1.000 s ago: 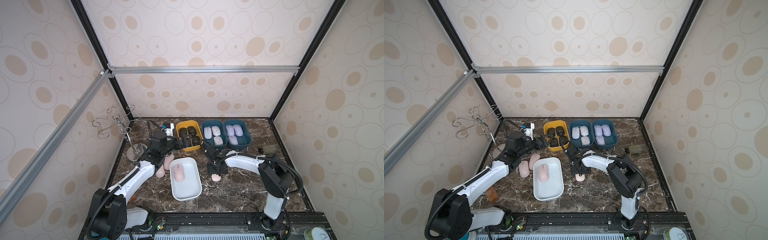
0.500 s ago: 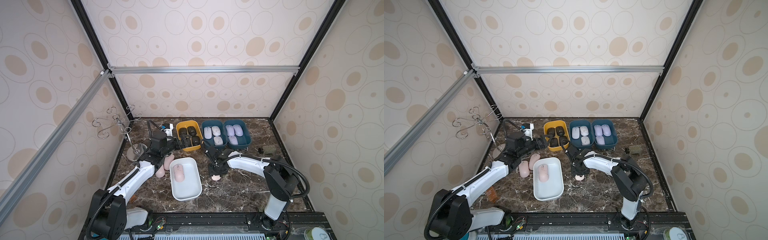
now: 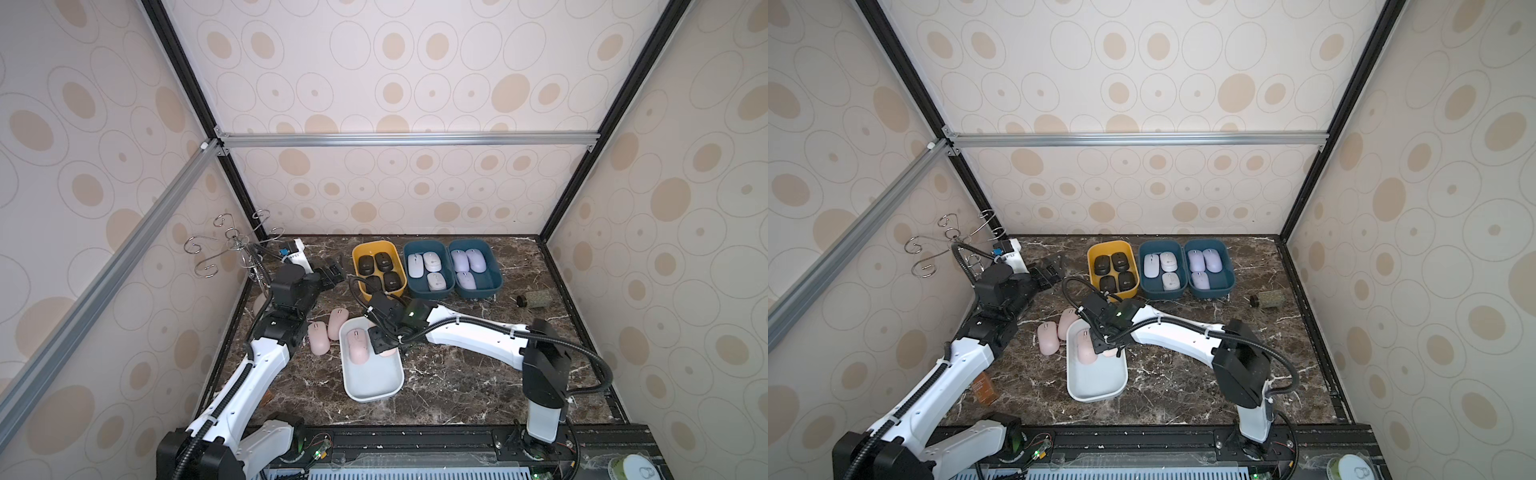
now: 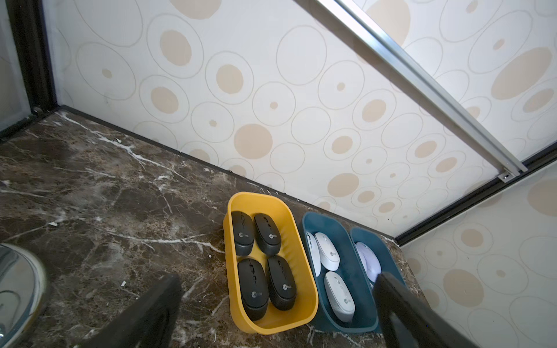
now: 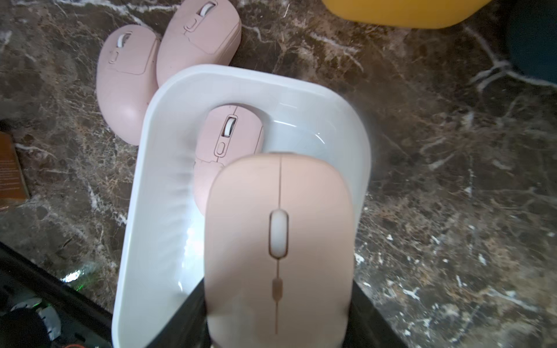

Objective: Place the mice by color into the storage box
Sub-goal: Place the mouse in the storage box.

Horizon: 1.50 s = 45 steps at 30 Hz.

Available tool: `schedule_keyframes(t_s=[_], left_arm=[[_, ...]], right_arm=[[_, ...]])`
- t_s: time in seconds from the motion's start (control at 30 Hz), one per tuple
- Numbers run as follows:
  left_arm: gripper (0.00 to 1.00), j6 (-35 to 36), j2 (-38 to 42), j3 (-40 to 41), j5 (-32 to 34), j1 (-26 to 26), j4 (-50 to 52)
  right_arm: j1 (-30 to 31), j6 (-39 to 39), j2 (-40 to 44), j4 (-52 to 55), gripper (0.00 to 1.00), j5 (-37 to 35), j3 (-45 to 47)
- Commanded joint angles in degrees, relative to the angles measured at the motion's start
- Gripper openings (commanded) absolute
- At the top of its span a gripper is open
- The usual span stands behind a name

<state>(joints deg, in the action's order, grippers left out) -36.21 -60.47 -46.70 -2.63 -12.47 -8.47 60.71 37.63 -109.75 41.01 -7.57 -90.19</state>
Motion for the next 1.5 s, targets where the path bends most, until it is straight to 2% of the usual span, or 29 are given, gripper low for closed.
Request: schedule_keyframes(t_s=[0.0,0.2,0.57,1.1,1.47], left_arm=[[1.0,1.4,0.96,0.78,3.33,0.42,-0.97],[1.0,0.88,0.53,0.74,1.97,0.52,-1.34],[1.0,-0.04,-0.26,1.11,-0.44,0.51,-2.37],[1.0,-0.42,-1.89,0.72,-2.98,0.6,-2.49],[1.0,-0.05,-2.03,0.73,-2.8,0.62,-2.46]], right_arm=[[0.11,1.88,-4.89,0.9,0.5,-1.38,-2.75],[-0.01,5.27,-8.68,-2.35,0.5,-4.85,-2.8],[-1.18,7.07,-14.22,-2.27,0.56,-3.7,-4.99],[-1.38,4.74,-12.51,-1.11,0.69,-4.11,-5.84],[-0.44,-2.94,-0.2,2.28,0.53,-7.12,-3.98]])
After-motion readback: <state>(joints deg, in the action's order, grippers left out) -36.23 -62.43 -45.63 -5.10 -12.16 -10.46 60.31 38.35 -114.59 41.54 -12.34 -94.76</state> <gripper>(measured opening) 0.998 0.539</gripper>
